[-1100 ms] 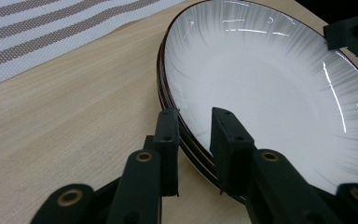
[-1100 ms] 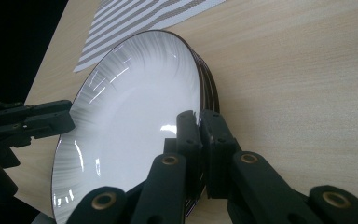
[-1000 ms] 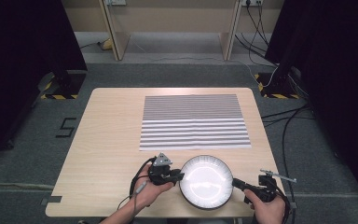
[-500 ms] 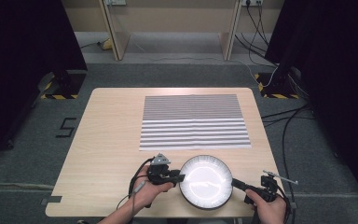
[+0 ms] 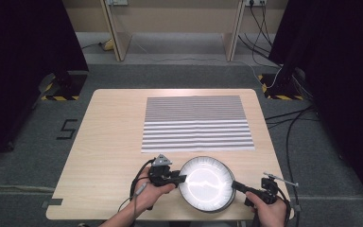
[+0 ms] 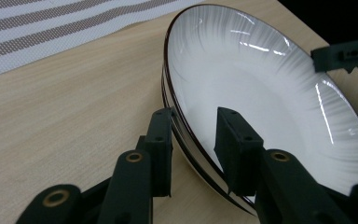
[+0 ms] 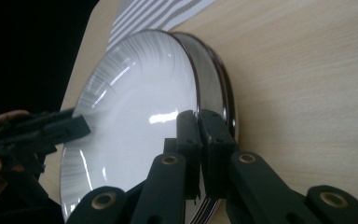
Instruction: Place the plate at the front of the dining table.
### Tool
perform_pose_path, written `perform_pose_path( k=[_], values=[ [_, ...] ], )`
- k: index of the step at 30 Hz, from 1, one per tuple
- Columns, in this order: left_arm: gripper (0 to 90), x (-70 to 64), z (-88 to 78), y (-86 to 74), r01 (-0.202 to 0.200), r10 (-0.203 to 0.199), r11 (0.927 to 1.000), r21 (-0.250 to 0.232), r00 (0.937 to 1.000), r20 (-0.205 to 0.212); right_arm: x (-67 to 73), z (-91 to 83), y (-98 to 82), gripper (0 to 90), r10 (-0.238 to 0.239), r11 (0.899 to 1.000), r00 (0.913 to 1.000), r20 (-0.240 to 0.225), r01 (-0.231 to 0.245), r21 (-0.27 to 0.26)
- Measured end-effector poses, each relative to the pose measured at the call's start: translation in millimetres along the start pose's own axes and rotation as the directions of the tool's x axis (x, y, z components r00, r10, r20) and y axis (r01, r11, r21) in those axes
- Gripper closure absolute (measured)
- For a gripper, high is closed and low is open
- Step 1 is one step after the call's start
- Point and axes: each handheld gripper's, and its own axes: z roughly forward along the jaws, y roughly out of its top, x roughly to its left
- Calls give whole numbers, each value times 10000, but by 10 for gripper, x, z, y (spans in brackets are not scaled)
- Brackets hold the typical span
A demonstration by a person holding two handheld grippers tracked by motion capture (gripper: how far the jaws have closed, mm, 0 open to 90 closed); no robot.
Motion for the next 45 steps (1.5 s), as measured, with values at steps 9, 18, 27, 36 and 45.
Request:
perform_pose_path(
  k=[9,18,27,36,45],
  values=[
    [716,1,59,-71,431,-424,9985,-346,9989,198,-17,45,-8,759,422,9985,9974,-587,-402,359],
    [721,-12,45,-132,525,-510,9951,-840,9985,197,-41,23,-28,713,1152,9927,9883,-997,-1109,479],
    [617,-44,-104,-157,523,-516,9986,-115,9973,520,-4,-23,-44,687,1328,9895,9871,-895,-1268,694],
    [608,-110,-82,-161,962,-1035,9925,760,9897,987,52,-22,-84,698,1273,9843,9887,-792,-1161,1332],
    [643,-77,-73,-129,926,-1004,9930,732,9886,1123,18,52,-83,765,1345,9866,9828,-1264,-1210,1095]
  ],
)
